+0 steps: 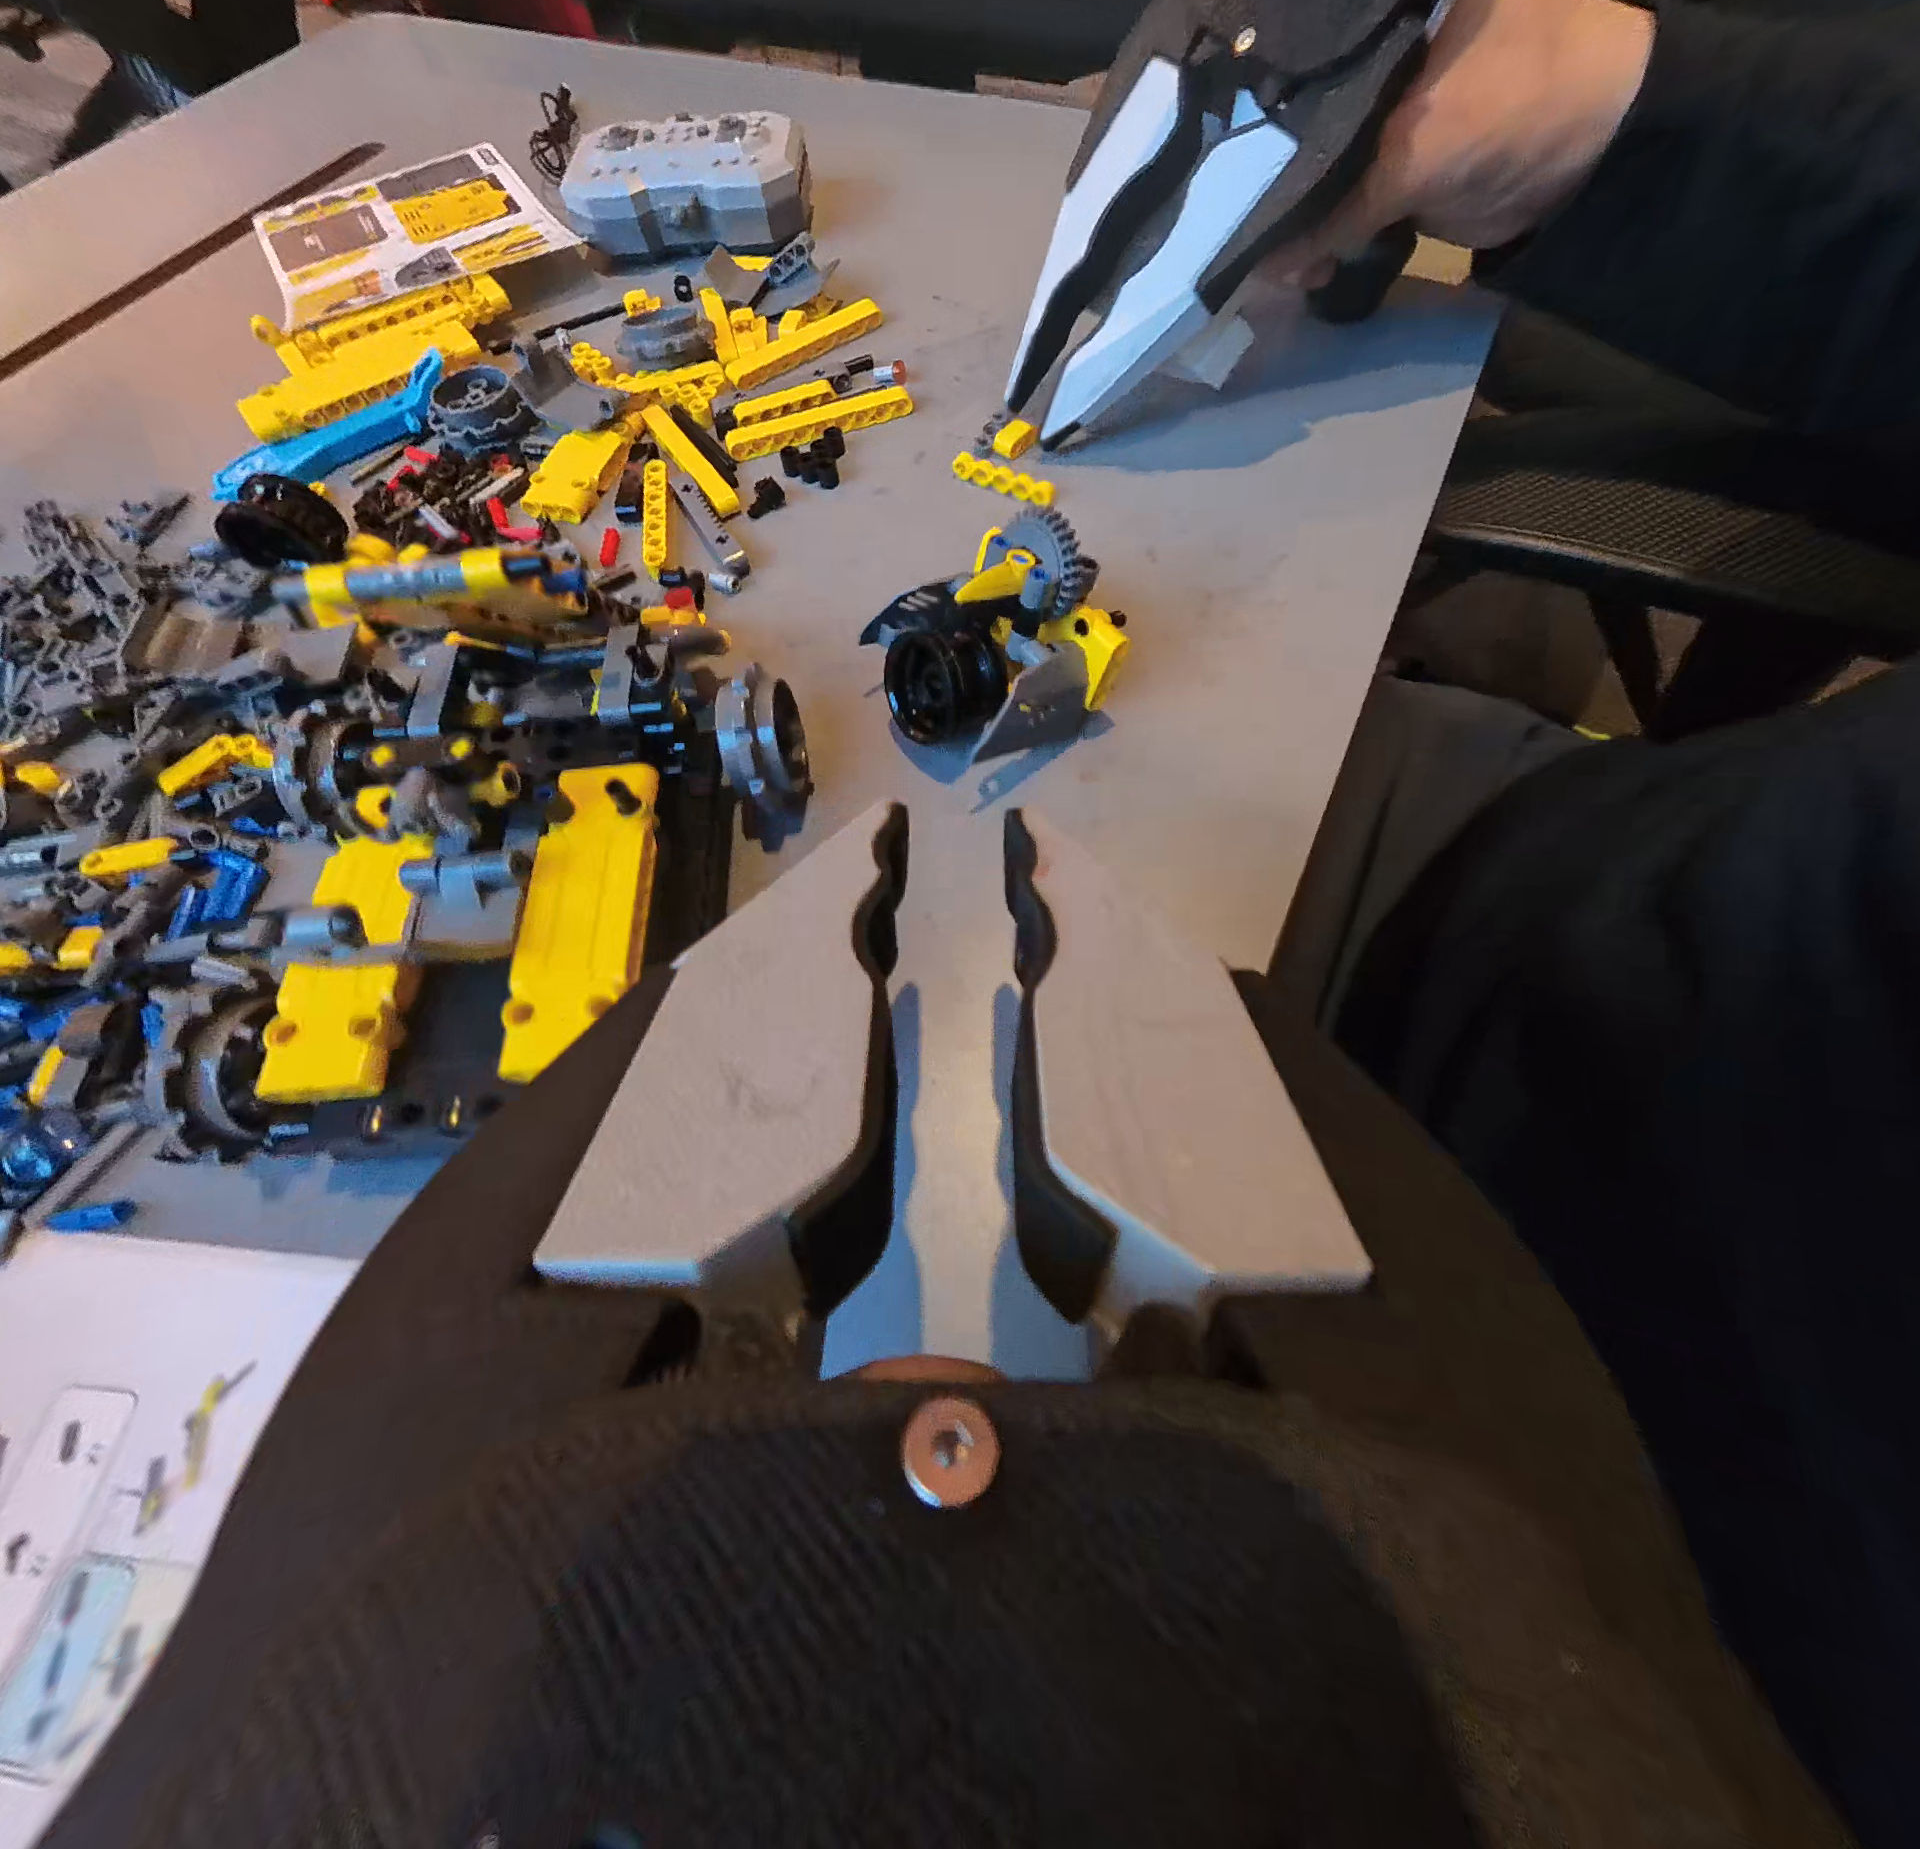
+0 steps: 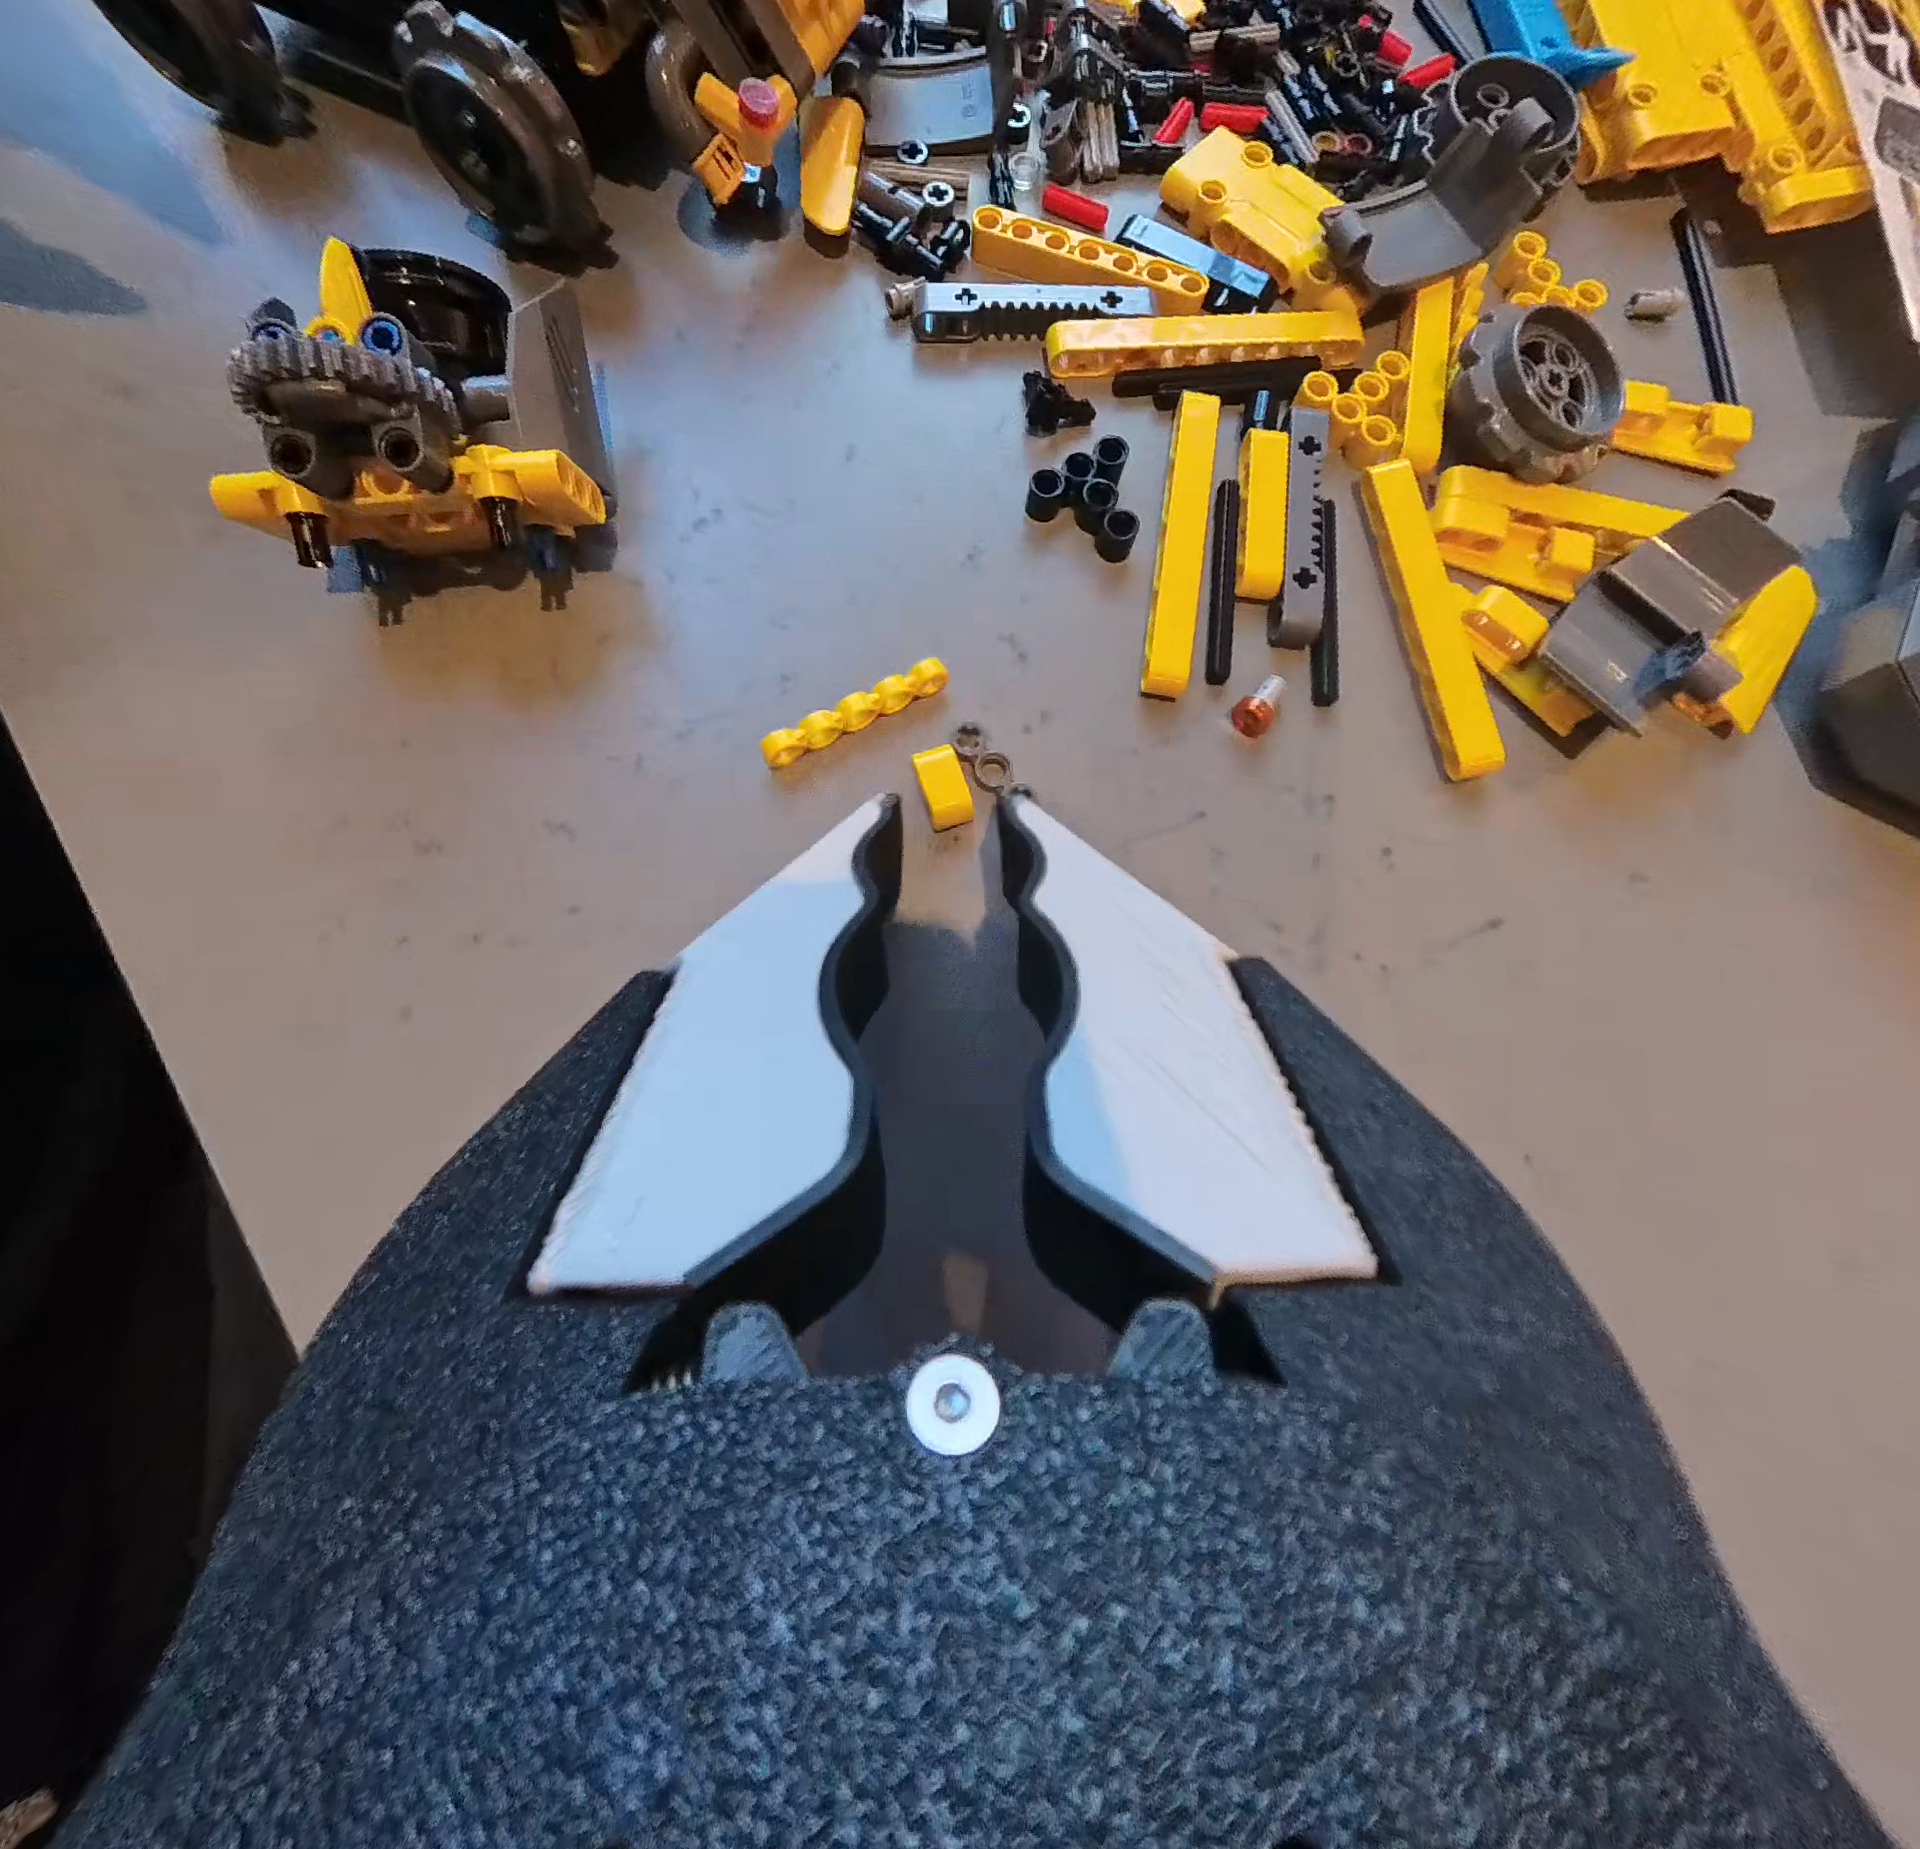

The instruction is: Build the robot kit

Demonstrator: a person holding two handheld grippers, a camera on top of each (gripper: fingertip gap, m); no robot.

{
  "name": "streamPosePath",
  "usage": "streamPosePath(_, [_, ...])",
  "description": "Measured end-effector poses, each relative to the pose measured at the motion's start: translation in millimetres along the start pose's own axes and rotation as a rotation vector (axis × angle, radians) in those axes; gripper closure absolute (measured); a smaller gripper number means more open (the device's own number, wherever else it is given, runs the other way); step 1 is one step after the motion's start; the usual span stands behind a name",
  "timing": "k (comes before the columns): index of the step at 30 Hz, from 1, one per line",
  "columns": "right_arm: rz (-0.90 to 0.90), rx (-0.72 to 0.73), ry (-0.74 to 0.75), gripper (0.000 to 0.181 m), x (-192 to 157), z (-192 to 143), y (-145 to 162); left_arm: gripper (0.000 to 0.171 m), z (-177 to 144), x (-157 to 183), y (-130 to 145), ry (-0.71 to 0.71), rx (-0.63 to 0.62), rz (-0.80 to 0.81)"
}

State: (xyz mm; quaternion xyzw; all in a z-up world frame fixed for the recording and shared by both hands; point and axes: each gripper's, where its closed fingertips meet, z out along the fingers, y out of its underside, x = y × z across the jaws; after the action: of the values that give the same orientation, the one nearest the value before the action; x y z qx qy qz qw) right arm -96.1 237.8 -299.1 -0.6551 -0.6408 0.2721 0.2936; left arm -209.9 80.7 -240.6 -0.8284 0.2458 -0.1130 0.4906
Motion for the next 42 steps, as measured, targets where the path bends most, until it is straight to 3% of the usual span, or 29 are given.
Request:
streamPosePath(4, [0.022, 0.039, -0.007, 0.163, 2.3, -7.7, -1.3, 0.153, -8.1, 1.1, 13.9, -0.011, 0.001, -0.038])
streamPosePath(11, [0.054, 0.113, -0.055, 0.159, 11.1, -12.1, -12.3, 0.152, -13.4, 10.4, 10.3, -0.014, 0.125, -0.078])
streamPosePath(19, [0.127, 0.050, -0.212, 0.141, 7.2, 5.6, -16.7, 0.152, -11.9, 17.6, 20.1, 0.035, 0.137, -0.082])
streamPosePath(27, [0.086, -0.023, -0.277, 0.151, -9.3, 7.6, -8.1, 0.153, -16.4, 15.0, 19.8, 0.067, 0.158, -0.122])
streamPosePath(32, [0.098, 0.025, -0.313, 0.151, -16.2, -0.3, -14.6, 0.151, -18.4, 14.3, 19.0, 0.084, 0.169, -0.142])
streamPosePath(36, [0.085, 0.105, -0.258, 0.152, -6.2, -5.6, -26.3, 0.147, -18.3, 15.1, 20.1, 0.079, 0.164, -0.127])
streamPosePath(42, [0.084, 0.261, -0.010, 0.149, 36.8, -9.6, -41.4, 0.145, -18.9, 15.4, 22.3, 0.064, 0.154, -0.100])
